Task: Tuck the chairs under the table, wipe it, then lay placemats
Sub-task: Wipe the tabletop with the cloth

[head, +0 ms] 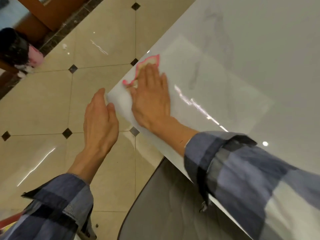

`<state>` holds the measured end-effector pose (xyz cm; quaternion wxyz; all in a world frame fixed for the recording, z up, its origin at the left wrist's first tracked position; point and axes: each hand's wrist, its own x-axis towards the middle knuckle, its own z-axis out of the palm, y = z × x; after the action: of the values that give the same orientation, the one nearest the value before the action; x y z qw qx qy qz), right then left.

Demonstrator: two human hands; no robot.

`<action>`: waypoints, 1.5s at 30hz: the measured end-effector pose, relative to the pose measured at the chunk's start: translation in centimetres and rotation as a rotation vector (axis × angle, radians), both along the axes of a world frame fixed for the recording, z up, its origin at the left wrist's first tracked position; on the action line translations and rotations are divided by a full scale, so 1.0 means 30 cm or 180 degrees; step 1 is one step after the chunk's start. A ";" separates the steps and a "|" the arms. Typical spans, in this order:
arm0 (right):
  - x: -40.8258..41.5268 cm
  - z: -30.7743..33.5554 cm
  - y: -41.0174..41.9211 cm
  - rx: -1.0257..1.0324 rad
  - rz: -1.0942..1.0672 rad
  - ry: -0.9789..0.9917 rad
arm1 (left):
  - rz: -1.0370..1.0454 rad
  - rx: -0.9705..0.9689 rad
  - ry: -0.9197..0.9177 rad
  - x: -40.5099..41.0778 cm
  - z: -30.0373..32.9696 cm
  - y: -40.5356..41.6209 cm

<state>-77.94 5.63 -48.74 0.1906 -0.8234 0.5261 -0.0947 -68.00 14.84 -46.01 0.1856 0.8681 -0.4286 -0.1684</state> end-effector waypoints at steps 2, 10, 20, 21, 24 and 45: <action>0.005 -0.018 0.087 -0.0049 0.0404 0.0194 | 0.0117 -0.0117 0.0036 -0.005 0.001 0.009; -0.093 -0.035 0.152 -0.0362 0.0690 0.0406 | -0.0331 -0.0198 -0.0233 -0.099 0.015 -0.027; -0.800 -0.021 -0.124 -0.0277 -0.1206 0.0616 | -0.0820 -0.0094 -0.0225 -0.240 -0.025 -0.081; -0.889 -0.012 -0.098 -0.0237 -0.1438 0.0567 | -0.0850 -0.0074 -0.0212 -0.248 -0.025 -0.078; -1.043 0.020 -0.052 -0.0141 -0.2097 0.0397 | -0.0960 -0.0063 -0.0207 -0.267 -0.011 -0.084; -0.706 -0.002 0.309 -0.0134 -0.0790 0.0399 | -0.1850 0.0048 -0.0570 -0.619 0.042 -0.074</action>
<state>-99.14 14.90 -48.81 0.1268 -0.7601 0.6327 -0.0770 -86.58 12.63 -44.74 0.0847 0.7218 -0.6724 -0.1404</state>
